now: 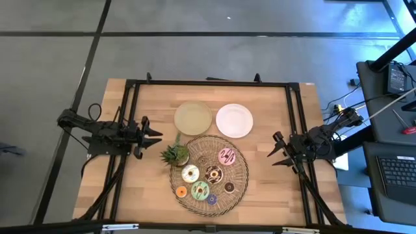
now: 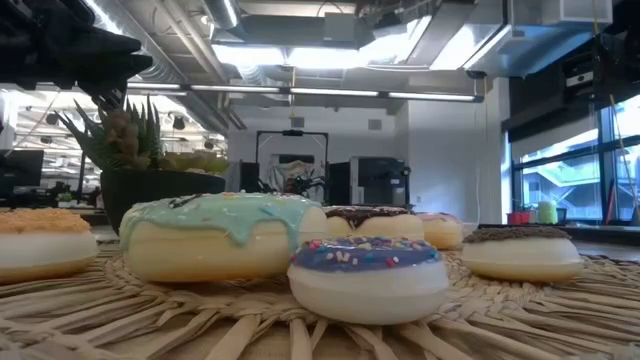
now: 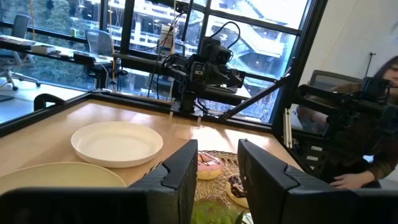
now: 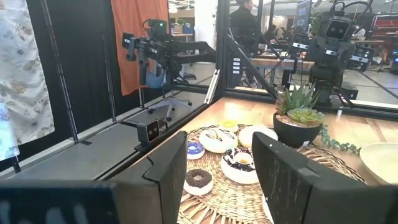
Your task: Pick & Place donuts
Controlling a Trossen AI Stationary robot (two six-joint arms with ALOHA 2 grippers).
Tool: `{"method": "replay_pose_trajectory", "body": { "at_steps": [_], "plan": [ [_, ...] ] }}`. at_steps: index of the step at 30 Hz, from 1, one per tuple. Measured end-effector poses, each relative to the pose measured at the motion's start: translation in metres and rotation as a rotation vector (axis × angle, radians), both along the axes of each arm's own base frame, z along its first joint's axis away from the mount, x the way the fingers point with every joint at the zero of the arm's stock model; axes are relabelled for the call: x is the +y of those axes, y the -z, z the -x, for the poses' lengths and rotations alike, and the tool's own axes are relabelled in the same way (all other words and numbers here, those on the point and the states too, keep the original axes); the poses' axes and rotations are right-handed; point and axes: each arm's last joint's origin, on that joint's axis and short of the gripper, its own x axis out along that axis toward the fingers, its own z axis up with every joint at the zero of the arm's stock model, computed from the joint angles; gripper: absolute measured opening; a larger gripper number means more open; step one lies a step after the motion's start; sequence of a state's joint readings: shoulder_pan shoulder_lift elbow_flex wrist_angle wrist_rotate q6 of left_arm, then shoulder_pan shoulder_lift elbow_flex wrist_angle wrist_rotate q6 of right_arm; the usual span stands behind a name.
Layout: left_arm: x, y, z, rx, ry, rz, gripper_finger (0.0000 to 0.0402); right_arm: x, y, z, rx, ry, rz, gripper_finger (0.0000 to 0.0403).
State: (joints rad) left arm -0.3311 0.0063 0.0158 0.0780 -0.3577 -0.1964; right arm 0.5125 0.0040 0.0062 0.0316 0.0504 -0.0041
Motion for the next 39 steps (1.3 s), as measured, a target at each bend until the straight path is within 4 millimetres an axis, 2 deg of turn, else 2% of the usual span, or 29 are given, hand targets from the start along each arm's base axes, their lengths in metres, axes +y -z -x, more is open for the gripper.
{"method": "replay_pose_trajectory", "body": {
  "at_steps": [29,39],
  "plan": [
    [0.0000,0.0000,0.0000,0.000,0.000,0.000,0.0111,0.0000,-0.0001,0.0000,-0.004,0.001,0.004,0.0182],
    [0.0000,0.0001,0.0000,0.000,0.000,0.000,0.0109,-0.0041,-0.0023,-0.0016,-0.015,0.151,-0.023,0.0181]
  ]
}}
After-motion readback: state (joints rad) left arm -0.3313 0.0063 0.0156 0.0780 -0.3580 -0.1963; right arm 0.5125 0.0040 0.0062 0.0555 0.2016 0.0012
